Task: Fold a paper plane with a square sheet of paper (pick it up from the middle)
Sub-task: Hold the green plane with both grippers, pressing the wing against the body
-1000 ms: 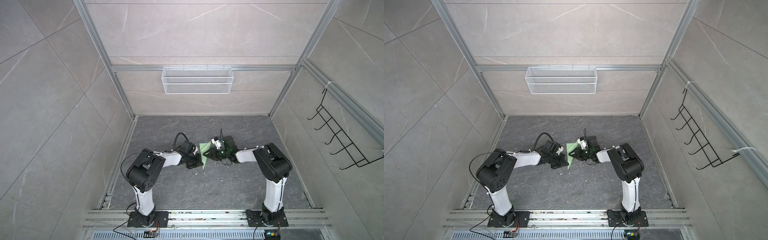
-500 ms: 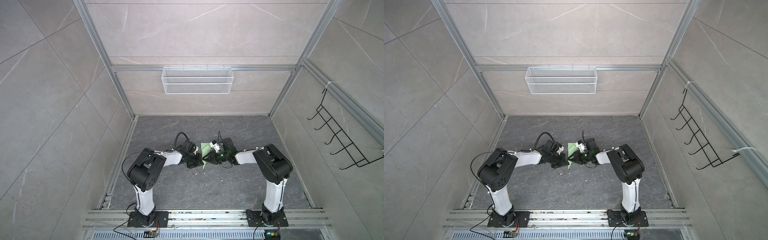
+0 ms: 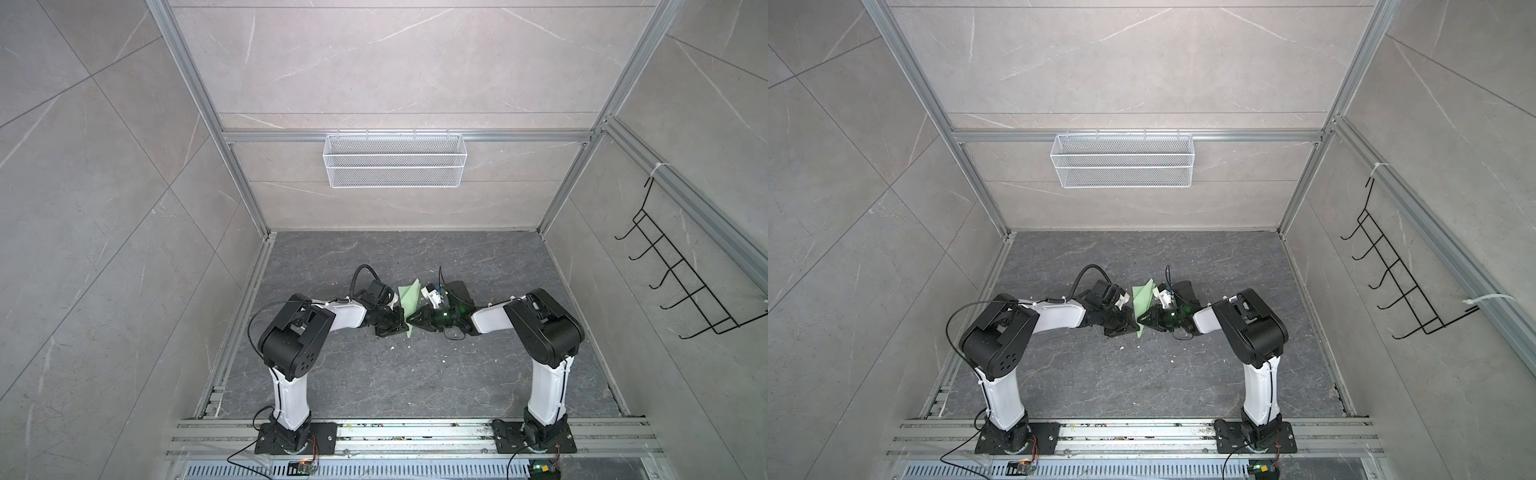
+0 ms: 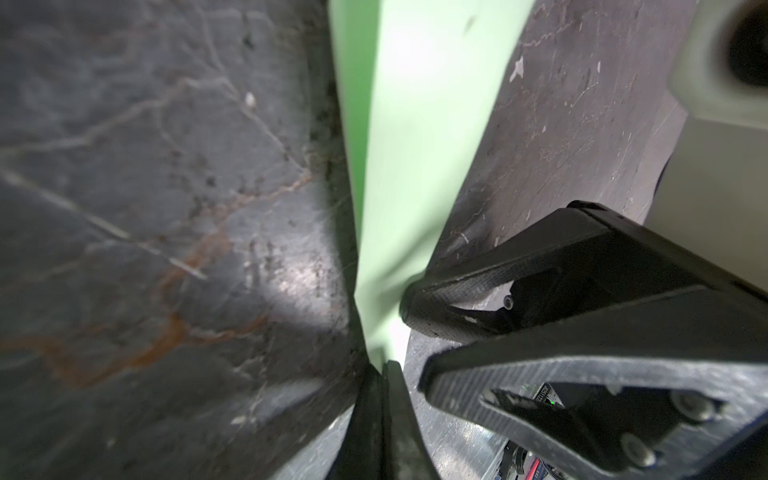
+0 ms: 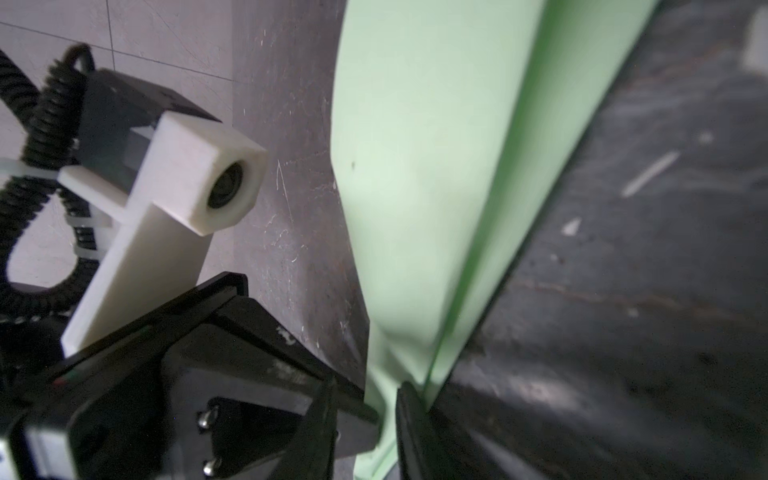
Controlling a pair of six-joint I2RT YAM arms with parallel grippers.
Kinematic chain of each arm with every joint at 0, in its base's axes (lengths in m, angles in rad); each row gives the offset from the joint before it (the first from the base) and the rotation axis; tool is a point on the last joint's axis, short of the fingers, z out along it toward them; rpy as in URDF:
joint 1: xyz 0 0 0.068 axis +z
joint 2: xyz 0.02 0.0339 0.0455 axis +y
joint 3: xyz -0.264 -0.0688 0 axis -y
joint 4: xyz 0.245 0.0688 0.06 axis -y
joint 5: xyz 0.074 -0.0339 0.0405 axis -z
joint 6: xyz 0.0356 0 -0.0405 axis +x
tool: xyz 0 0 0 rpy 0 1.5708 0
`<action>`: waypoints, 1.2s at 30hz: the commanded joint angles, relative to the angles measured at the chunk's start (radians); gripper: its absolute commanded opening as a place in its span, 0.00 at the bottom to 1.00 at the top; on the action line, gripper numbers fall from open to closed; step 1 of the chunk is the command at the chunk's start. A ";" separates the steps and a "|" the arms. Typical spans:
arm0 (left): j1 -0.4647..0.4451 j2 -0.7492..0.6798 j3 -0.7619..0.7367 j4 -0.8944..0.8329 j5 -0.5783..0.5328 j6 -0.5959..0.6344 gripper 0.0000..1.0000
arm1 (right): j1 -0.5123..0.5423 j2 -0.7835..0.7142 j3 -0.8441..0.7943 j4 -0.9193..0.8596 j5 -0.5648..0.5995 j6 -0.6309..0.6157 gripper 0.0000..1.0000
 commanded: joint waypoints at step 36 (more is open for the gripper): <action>0.073 0.097 0.212 -0.045 -0.014 0.134 0.00 | 0.006 0.042 0.025 -0.139 0.107 -0.005 0.19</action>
